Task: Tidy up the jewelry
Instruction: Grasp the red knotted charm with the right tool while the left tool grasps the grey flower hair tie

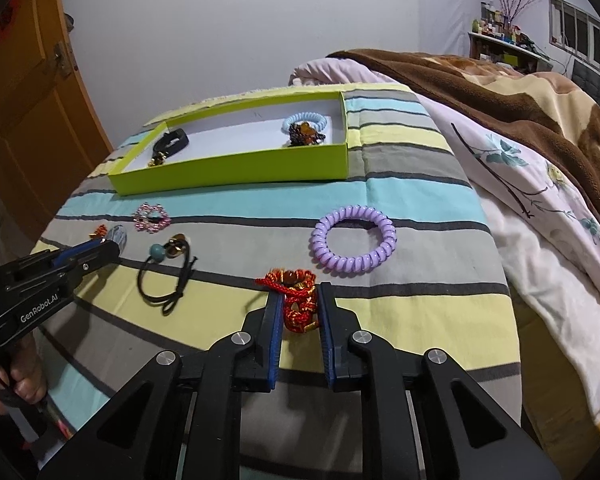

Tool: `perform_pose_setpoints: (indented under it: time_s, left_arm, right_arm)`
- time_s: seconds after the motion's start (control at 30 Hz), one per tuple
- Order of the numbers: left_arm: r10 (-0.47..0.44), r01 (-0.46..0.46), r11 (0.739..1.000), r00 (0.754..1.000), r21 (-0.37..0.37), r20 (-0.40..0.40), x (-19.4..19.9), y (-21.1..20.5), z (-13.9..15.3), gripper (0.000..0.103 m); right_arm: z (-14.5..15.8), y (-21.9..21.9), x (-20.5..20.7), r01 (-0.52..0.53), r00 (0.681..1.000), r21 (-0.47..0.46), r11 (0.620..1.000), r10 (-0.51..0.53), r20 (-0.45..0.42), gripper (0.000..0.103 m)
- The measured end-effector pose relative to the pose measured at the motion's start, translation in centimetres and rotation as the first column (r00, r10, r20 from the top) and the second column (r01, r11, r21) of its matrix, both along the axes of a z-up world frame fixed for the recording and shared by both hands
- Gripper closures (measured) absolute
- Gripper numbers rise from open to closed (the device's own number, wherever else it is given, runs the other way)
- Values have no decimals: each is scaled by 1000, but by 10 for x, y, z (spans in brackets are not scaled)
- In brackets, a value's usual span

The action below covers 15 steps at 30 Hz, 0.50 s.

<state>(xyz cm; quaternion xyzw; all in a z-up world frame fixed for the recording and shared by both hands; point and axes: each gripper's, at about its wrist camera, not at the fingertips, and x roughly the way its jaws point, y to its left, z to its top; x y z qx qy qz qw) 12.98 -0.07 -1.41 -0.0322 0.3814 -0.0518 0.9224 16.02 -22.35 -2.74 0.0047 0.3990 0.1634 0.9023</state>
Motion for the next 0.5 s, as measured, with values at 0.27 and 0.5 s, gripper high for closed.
perform_pose_setpoints:
  time_s: [0.27,0.5]
  left_arm:
    - [6,-4,1000,998,-30,59,-22,8,19,87]
    - [2,1,999,994,-32,108,-34,7,37,87]
  right_arm:
    - [20,4,-19,-22,998,24,999,21,57,86]
    - [38,8,-30,-35,994,31,999,32,105,86]
